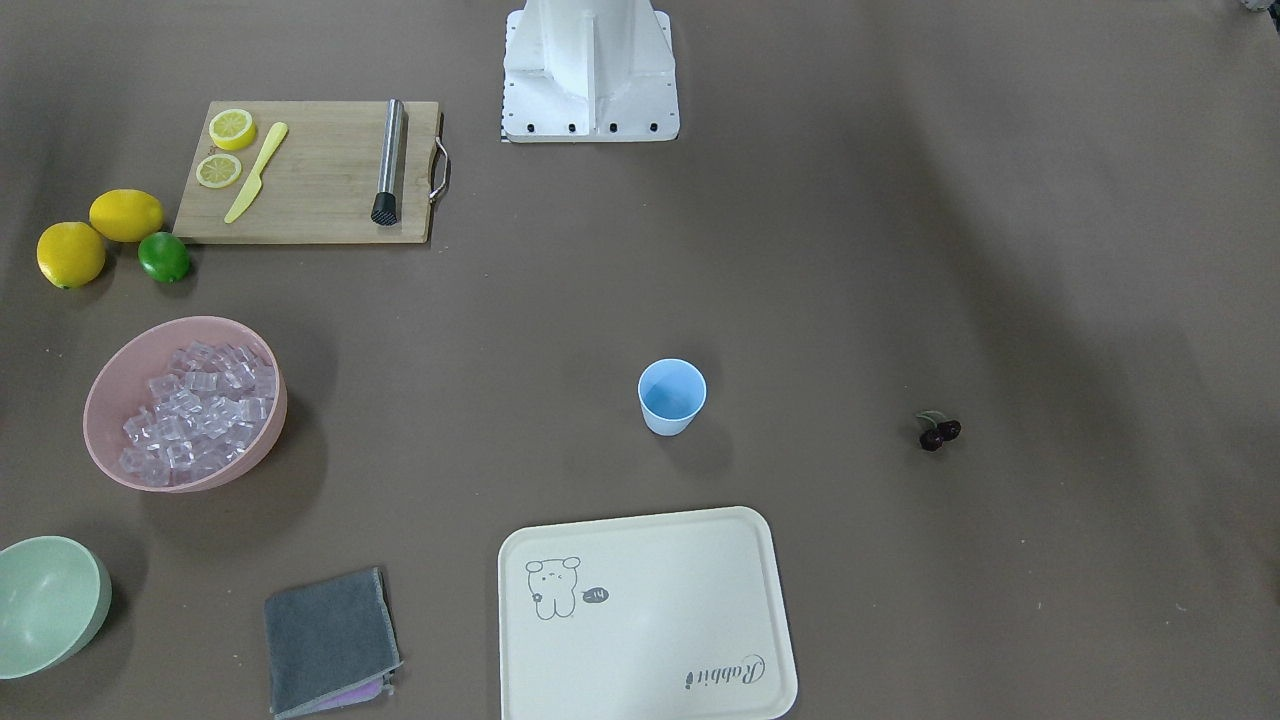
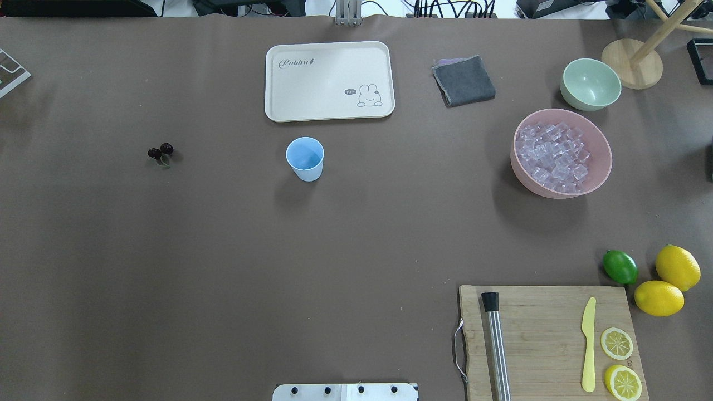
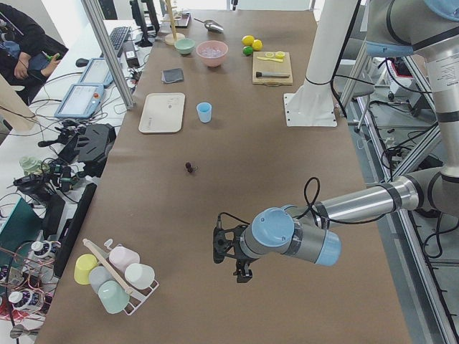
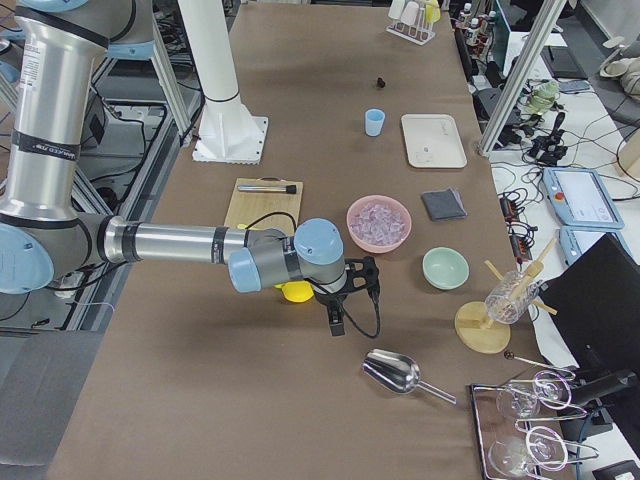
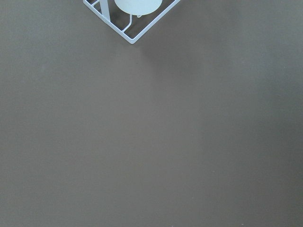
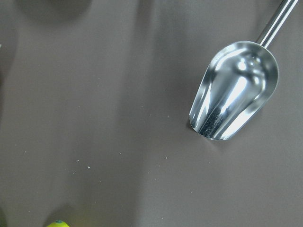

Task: Put ice and cherries in cup

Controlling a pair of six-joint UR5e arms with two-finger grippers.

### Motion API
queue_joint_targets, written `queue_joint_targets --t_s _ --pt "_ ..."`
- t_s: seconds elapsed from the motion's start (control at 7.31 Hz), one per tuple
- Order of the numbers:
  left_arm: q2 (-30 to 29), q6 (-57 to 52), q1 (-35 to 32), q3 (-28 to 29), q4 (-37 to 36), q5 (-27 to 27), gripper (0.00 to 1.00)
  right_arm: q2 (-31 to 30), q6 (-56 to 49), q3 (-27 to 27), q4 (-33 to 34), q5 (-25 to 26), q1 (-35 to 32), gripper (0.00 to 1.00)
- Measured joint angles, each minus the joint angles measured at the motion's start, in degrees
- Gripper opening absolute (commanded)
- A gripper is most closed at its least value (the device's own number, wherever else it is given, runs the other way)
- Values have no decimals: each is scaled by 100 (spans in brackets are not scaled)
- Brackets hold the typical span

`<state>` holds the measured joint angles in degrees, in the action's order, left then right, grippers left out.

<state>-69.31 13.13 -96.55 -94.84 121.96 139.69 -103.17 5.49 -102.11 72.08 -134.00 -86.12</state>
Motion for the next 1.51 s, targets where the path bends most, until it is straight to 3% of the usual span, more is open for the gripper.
queue_joint_targets --t_s 0.41,0.96,1.23,1.51 --pt "-50 -8 1 7 7 2 98 835 1069 -55 1 39 745 97" --pt "-15 -11 -75 -126 14 23 98 2102 2918 -1 26 899 2654 89" --pt "-23 -12 -82 -135 10 23 98 2259 2917 261 10 1031 2969 78" --pt "-27 -6 -83 -158 6 29 98 2337 2858 388 2 1125 3083 52"
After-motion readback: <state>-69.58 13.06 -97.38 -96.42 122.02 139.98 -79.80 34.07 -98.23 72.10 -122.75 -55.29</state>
